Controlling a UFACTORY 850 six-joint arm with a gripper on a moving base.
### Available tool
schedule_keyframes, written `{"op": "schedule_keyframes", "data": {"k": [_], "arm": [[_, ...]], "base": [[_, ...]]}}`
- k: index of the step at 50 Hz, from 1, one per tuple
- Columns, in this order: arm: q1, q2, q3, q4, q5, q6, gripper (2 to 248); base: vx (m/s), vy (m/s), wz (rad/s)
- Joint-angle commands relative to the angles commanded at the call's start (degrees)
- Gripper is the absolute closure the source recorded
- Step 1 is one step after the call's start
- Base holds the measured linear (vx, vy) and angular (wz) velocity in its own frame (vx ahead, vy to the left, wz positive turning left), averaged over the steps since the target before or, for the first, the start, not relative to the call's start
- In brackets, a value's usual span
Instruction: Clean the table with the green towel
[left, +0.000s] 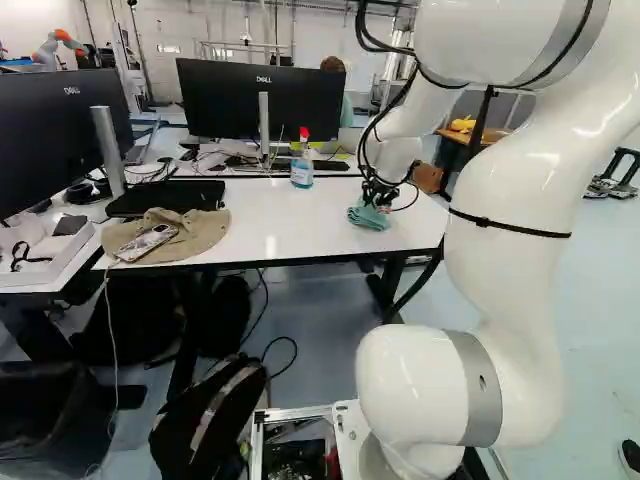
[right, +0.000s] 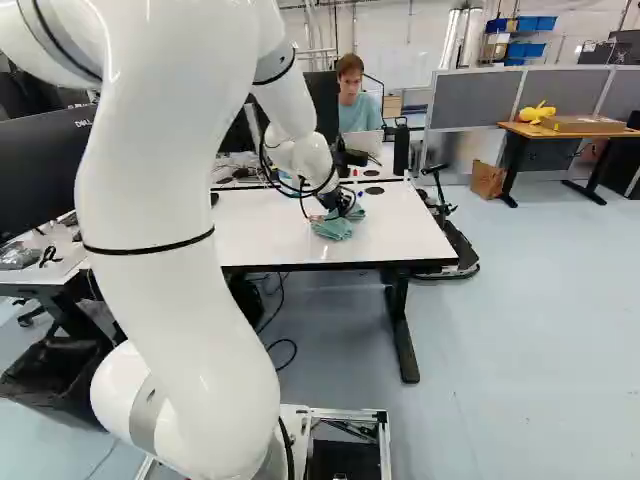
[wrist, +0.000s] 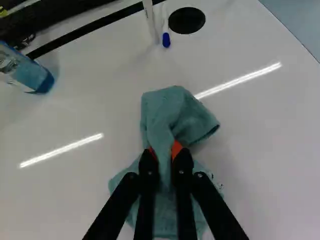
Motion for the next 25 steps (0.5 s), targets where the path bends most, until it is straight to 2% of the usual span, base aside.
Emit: {"op": "schedule_keyframes", "data": {"k": [25], "arm": [[3.99,2.70,3.23,0.00,0.00,0.00,204]], "base": [[0.000,0.000,0.000]]}}
